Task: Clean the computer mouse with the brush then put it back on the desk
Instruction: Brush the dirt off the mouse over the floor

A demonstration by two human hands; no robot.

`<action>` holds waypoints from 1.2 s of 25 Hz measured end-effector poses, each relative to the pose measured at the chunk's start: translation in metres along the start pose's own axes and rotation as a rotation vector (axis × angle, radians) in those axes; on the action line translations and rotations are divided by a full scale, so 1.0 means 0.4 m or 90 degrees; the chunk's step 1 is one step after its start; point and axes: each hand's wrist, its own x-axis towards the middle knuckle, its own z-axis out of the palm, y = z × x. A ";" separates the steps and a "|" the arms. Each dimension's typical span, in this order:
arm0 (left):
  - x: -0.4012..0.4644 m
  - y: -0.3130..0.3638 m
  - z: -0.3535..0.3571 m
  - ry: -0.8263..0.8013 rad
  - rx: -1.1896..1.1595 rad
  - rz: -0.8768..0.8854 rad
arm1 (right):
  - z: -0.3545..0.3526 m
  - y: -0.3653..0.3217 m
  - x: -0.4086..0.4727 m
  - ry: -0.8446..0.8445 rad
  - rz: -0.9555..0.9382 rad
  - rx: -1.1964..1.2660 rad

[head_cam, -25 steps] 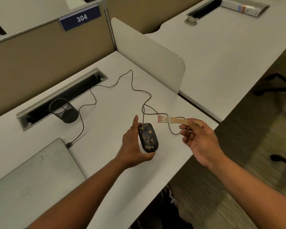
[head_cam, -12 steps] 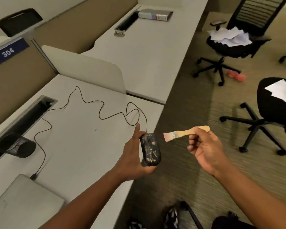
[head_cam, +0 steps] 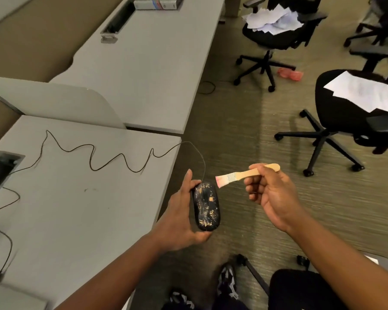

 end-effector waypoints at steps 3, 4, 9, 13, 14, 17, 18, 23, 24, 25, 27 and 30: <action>0.018 0.009 0.008 -0.032 0.014 0.016 | -0.021 -0.002 -0.005 -0.006 0.000 -0.016; 0.023 0.009 0.008 -0.043 0.019 0.023 | -0.023 -0.001 -0.009 -0.006 -0.001 -0.024; 0.023 -0.018 -0.005 -0.093 0.044 0.070 | -0.001 0.027 -0.022 0.014 -0.033 -0.061; 0.005 -0.032 -0.023 -0.116 0.059 0.103 | 0.017 0.062 -0.034 0.016 -0.036 -0.075; 0.001 -0.032 -0.026 -0.118 0.061 0.108 | 0.017 0.067 -0.037 0.016 -0.032 -0.077; -0.011 -0.022 -0.029 -0.123 0.062 0.106 | 0.009 0.073 -0.047 0.020 -0.033 -0.091; -0.015 -0.016 -0.026 -0.126 0.063 0.104 | 0.004 0.072 -0.051 0.021 -0.042 -0.103; -0.030 0.012 -0.005 -0.137 0.072 0.099 | -0.035 0.052 -0.070 0.031 -0.087 -0.143; -0.031 0.016 -0.002 -0.135 0.072 0.096 | -0.039 0.047 -0.073 0.020 -0.087 -0.138; -0.032 0.020 0.001 -0.133 0.071 0.092 | -0.041 0.043 -0.076 0.003 -0.083 -0.137; -0.034 0.028 0.004 -0.130 0.068 0.093 | -0.041 0.045 -0.081 -0.028 -0.073 -0.149; -0.035 0.041 0.008 -0.133 0.065 0.088 | -0.045 0.048 -0.079 -0.022 -0.089 -0.178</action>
